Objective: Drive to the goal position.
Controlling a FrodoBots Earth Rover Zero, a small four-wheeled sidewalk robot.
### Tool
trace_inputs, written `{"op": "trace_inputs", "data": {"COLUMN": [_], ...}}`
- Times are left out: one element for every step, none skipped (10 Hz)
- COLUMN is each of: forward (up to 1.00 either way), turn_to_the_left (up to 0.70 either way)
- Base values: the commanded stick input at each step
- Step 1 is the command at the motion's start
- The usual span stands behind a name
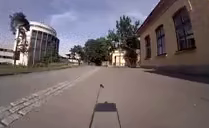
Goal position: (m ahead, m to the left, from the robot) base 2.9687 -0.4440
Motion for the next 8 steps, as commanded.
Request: {"op": "trace_inputs", "data": {"forward": [0.45,0.45,0.45,0.45,0.45,0.45,0.45,0.45], "turn_to_the_left": [0.00,0.00,0.00,0.00,0.00,0.00,0.00,0.00]}}
